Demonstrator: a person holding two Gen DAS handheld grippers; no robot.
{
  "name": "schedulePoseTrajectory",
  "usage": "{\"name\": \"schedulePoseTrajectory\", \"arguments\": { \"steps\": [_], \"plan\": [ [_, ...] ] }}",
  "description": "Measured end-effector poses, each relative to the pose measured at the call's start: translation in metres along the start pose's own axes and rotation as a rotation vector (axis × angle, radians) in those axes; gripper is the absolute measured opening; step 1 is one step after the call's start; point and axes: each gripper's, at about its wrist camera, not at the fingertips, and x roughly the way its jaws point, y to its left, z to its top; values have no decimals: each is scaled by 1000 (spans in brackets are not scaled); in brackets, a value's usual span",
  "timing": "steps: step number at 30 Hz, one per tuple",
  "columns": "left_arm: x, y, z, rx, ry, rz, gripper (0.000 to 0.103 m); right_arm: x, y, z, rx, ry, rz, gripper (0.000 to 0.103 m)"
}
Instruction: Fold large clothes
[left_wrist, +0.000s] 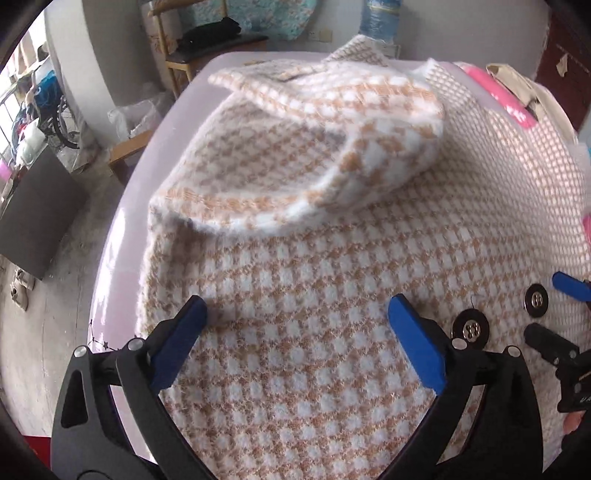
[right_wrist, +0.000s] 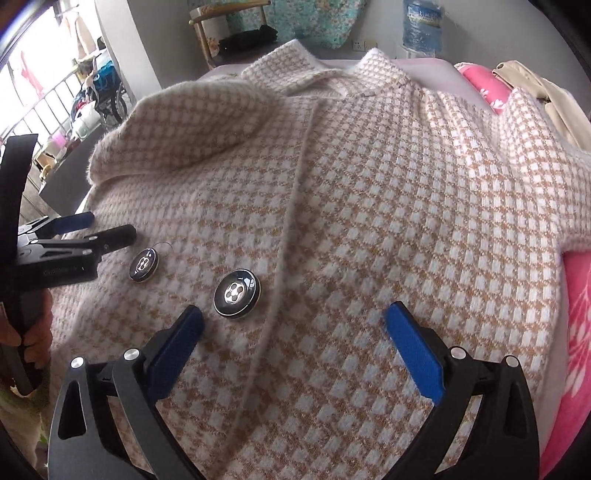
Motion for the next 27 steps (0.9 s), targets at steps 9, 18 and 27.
{"name": "schedulePoseTrajectory", "arguments": {
  "steps": [9, 18, 27],
  "plan": [
    [-1, 1, -7, 31, -31, -15, 96, -12, -5, 16, 11, 123, 48, 97],
    [-29, 29, -6, -6, -94, -108, 96, -61, 38, 147, -109, -92, 249, 97],
    [-11, 43, -3, -56, -16, -80, 96, 74, 149, 268, -266, 102, 262, 91]
  ]
}}
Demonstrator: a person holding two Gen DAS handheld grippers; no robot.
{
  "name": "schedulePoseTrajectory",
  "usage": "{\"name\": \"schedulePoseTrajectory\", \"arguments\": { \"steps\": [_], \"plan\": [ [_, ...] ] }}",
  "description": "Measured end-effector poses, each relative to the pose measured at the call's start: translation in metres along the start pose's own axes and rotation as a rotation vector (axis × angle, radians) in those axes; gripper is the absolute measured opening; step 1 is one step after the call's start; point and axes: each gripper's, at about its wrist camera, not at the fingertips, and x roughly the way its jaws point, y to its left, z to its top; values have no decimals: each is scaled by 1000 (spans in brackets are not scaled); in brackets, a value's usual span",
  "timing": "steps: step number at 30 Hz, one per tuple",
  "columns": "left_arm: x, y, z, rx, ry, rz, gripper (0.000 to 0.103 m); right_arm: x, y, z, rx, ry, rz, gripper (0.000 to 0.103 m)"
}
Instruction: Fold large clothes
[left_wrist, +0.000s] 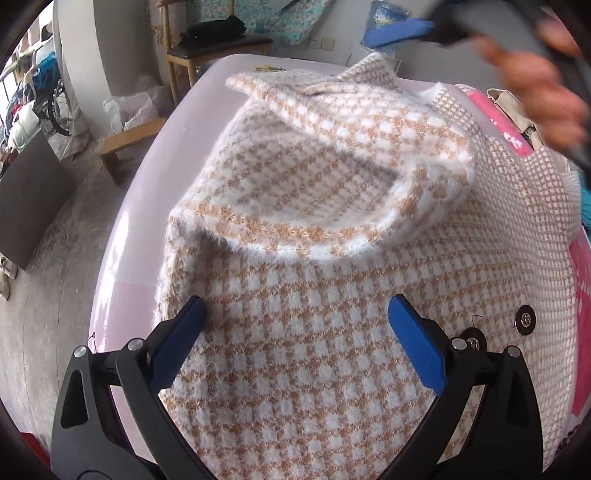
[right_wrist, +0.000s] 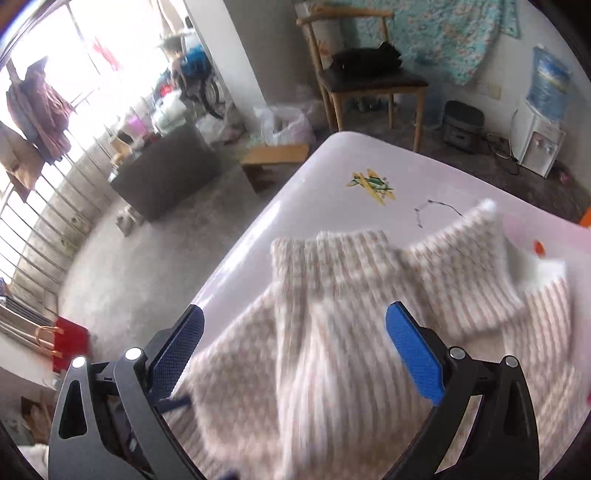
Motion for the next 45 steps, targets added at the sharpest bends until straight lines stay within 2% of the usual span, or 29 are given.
{"name": "schedulePoseTrajectory", "arguments": {
  "steps": [3, 6, 9, 11, 12, 14, 15, 17, 20, 25, 29, 32, 34, 37, 39, 40, 41, 45],
  "plan": [
    [0, -3, 0, 0, -8, 19, 96, 42, 4, 23, -17, 59, -38, 87],
    [2, -8, -2, 7, -10, 45, 96, 75, 1, 31, -2, 113, -57, 77],
    [4, -14, -2, 24, -3, 71, 96, 85, -2, 32, -21, 122, -83, 70],
    [4, -15, -2, 24, -8, 71, 96, 81, 0, 29, -45, 105, -111, 57],
    [3, -16, -2, 23, -11, 68, 96, 76, 0, 28, -39, 94, -99, 47],
    [2, -16, -4, 30, -17, 70, 96, 64, -2, 27, -15, 76, -79, 19],
    [2, -17, -5, 35, -17, 74, 96, 57, -4, 25, -7, 64, -77, 13],
    [3, -19, -5, 40, -12, 81, 96, 44, -7, 22, -4, 35, -70, 10],
    [5, -24, 0, 34, -3, 87, 96, 12, -13, 14, 32, -35, -51, 9],
    [6, -27, 3, 28, 1, 94, 96, -82, -29, -20, 111, -222, 51, 9],
    [6, -25, 6, 25, 7, 84, 96, -167, -49, -87, 182, -378, 115, 9],
    [5, -21, 9, 16, 3, 71, 96, -208, -65, -149, 233, -432, 132, 9],
    [4, -17, 8, 5, -3, 57, 96, -218, -74, -190, 279, -430, 134, 10],
    [3, -13, 8, -1, -6, 43, 96, -221, -94, -261, 402, -380, 148, 15],
    [3, -11, 8, -3, -5, 44, 96, -216, -102, -305, 477, -323, 145, 29],
    [2, -11, 7, -6, -7, 43, 96, -211, -104, -324, 519, -289, 139, 43],
    [2, -11, 7, -9, -8, 42, 96, -206, -107, -345, 562, -252, 138, 51],
    [0, -11, 4, -27, -16, 32, 96, -194, -120, -393, 693, -199, 171, 53]
  ]
}}
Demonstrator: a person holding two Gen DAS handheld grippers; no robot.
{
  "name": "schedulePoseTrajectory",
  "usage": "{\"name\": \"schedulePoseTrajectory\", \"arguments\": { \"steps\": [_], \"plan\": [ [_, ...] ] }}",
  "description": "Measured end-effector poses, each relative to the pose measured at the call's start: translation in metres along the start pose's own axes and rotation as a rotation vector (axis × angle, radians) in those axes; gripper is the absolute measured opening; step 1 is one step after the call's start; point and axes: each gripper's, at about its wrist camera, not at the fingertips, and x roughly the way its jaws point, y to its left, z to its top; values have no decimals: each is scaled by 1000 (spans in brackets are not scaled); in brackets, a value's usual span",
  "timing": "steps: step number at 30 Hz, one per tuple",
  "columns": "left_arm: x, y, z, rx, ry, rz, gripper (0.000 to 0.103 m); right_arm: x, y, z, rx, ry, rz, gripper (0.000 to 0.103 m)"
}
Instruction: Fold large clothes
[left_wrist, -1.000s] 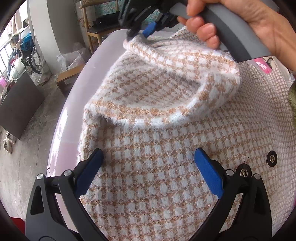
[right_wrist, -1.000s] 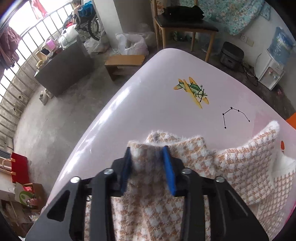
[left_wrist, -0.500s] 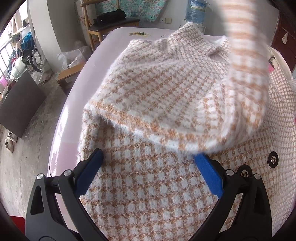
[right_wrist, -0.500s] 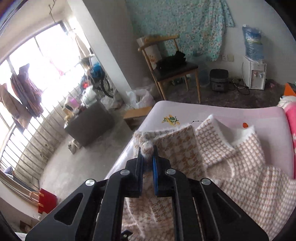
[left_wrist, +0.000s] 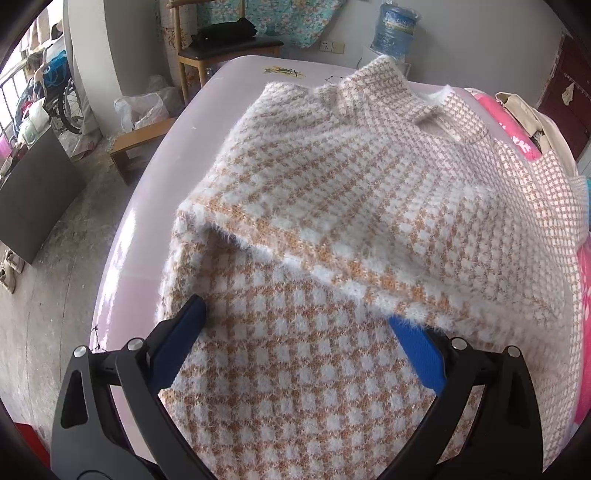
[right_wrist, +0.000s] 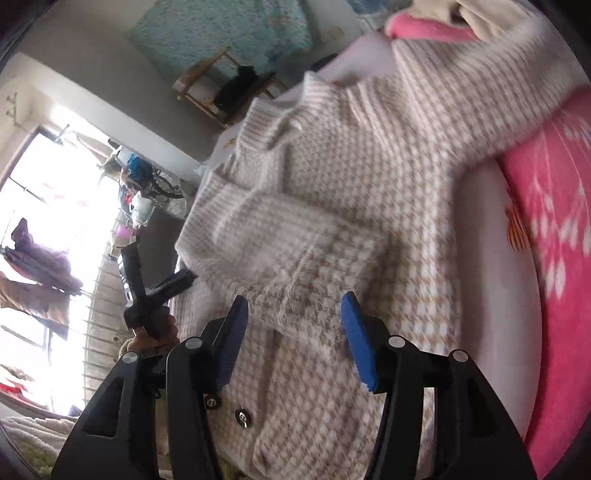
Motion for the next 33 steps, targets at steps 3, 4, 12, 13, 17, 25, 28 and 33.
{"name": "schedulePoseTrajectory", "arguments": {
  "steps": [3, 4, 12, 13, 17, 25, 28, 33],
  "plan": [
    [-1, 2, 0, -9, -5, -7, 96, 1, -12, -1, 45, -18, 24, 56],
    [-3, 3, -1, -14, -6, -9, 96, 4, -14, 1, 54, -23, 31, 56],
    [-29, 12, -8, -41, -82, -23, 95, 55, -25, 34, 84, 27, -60, 56],
    [-33, 12, -9, -32, -100, -11, 95, 61, -25, 36, 82, 34, -76, 56],
    [-38, 11, -5, 24, -129, 79, 76, 76, -19, 37, 31, 34, -148, 50],
    [-8, 24, 9, 52, -53, 243, 55, 87, 1, 41, -66, 40, -224, 13],
    [-2, 35, 13, 30, -61, 250, 51, 82, 16, 56, -109, 16, -227, 8],
    [1, 46, 21, -30, -76, 242, 42, 69, 94, 121, -277, -68, -145, 7]
  ]
}}
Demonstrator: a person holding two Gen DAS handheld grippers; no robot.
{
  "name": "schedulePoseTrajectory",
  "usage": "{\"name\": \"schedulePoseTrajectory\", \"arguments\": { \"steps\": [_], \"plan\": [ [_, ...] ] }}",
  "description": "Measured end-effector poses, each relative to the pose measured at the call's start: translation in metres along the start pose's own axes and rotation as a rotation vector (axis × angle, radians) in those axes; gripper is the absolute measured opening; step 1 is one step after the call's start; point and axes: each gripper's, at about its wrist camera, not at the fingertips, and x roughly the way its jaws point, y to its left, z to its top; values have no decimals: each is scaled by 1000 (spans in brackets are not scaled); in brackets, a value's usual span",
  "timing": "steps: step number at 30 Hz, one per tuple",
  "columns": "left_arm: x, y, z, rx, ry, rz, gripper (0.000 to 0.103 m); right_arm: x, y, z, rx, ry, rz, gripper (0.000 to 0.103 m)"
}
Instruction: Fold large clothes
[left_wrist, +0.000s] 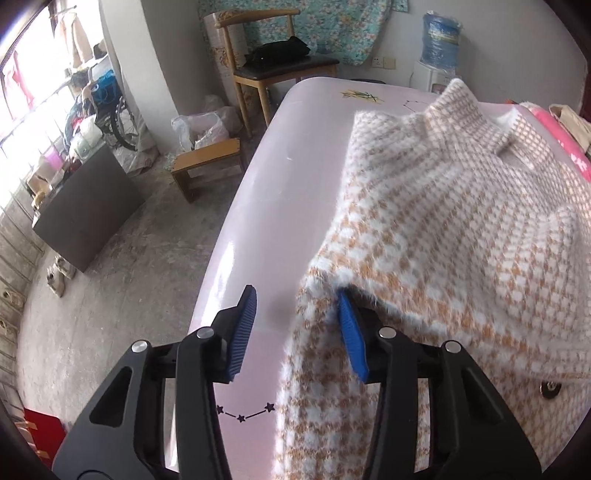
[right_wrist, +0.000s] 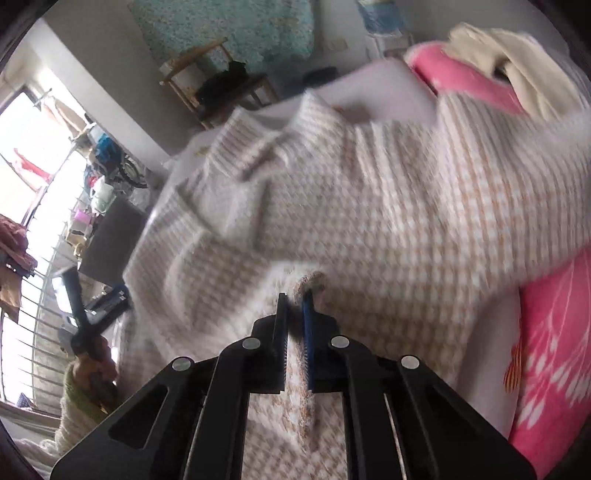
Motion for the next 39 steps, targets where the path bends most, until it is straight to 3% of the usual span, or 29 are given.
{"name": "schedulePoseTrajectory", "arguments": {
  "steps": [5, 7, 9, 11, 13, 16, 19, 22, 24, 28, 30, 34, 37, 38, 39],
  "plan": [
    [1, 3, -1, -61, -16, 2, 42, -42, 127, 102, -290, -192, 149, 7],
    [0, 3, -2, -77, -16, 5, 42, -73, 155, 116, -366, -287, 189, 7],
    [-2, 3, -3, -84, -21, 19, 42, -95, 160, 117, -410, -374, 158, 7],
    [-3, 2, -4, -92, -23, 27, 42, -95, 136, 110, -383, -380, 118, 7],
    [-2, 3, -6, -102, -19, 39, 42, -68, 89, 100, -305, -304, 16, 7],
    [-2, 4, -7, -110, -18, 33, 42, -7, -1, 70, -169, -112, -136, 7],
    [-4, 4, -8, -93, -6, 5, 42, 42, -70, 41, 12, 56, -150, 7],
    [-20, 10, -13, -60, -6, -63, 42, 50, -85, 28, 41, 50, -138, 7],
    [-41, 19, -16, -64, -43, -150, 42, 45, -85, 23, 33, 31, -126, 7],
    [-61, 35, 8, -97, -102, -273, 46, 51, -81, 24, 9, 27, -127, 7],
    [-49, 32, 32, -102, -89, -278, 54, 55, -86, 25, 19, 31, -118, 8],
    [5, 12, 88, -69, -17, -290, 54, 60, -94, 23, 40, 33, -90, 8],
    [40, -14, 118, 14, 9, -228, 54, 59, -97, 22, 40, 31, -80, 8],
    [48, -22, 125, 40, 14, -212, 43, 58, -97, 22, 35, 28, -79, 7],
    [58, -31, 130, 69, 26, -193, 19, 58, -97, 22, 32, 24, -79, 7]
  ]
}}
